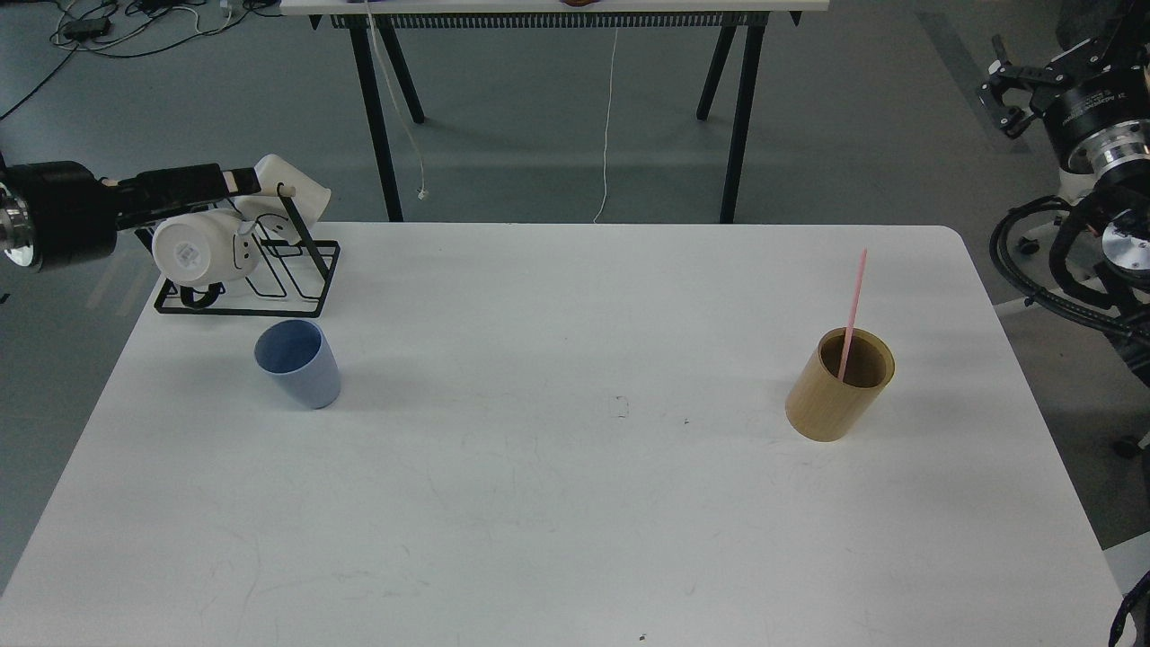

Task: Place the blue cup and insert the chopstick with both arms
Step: 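Move the left gripper toward the blue cup near the rack, then grasp the blue cup with the left gripper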

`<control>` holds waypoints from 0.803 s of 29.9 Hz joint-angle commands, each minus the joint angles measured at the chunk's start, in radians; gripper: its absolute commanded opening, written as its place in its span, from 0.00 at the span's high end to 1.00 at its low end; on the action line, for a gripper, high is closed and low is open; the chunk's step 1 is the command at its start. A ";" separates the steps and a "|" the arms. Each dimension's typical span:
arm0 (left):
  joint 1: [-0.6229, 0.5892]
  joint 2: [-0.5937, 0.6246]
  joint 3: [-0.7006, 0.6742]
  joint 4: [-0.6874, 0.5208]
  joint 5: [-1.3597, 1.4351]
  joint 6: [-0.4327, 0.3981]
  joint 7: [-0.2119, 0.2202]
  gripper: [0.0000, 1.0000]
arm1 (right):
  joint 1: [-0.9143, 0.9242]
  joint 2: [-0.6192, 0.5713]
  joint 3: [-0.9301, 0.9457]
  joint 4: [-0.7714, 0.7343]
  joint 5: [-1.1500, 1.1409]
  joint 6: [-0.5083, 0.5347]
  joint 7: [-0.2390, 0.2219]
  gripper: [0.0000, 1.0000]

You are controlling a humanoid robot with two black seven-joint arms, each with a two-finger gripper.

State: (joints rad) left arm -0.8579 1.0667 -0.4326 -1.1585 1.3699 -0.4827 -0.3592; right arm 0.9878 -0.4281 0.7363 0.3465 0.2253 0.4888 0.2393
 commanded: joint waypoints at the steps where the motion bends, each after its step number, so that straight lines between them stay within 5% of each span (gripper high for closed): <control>1: 0.052 -0.030 0.002 0.005 0.185 0.087 -0.004 0.06 | 0.000 0.000 -0.002 0.000 -0.001 0.000 0.000 0.01; 5: 0.085 -0.077 0.000 0.039 0.343 0.182 0.009 0.10 | 0.000 0.000 -0.005 0.000 -0.001 0.000 0.000 0.01; 24: 0.128 -0.200 0.101 0.203 0.440 0.185 0.003 0.32 | 0.003 0.000 -0.014 0.002 -0.001 0.000 0.000 0.01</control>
State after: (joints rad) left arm -0.7325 0.8892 -0.3323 -0.9850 1.8033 -0.2948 -0.3529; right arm 0.9921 -0.4281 0.7252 0.3482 0.2239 0.4887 0.2394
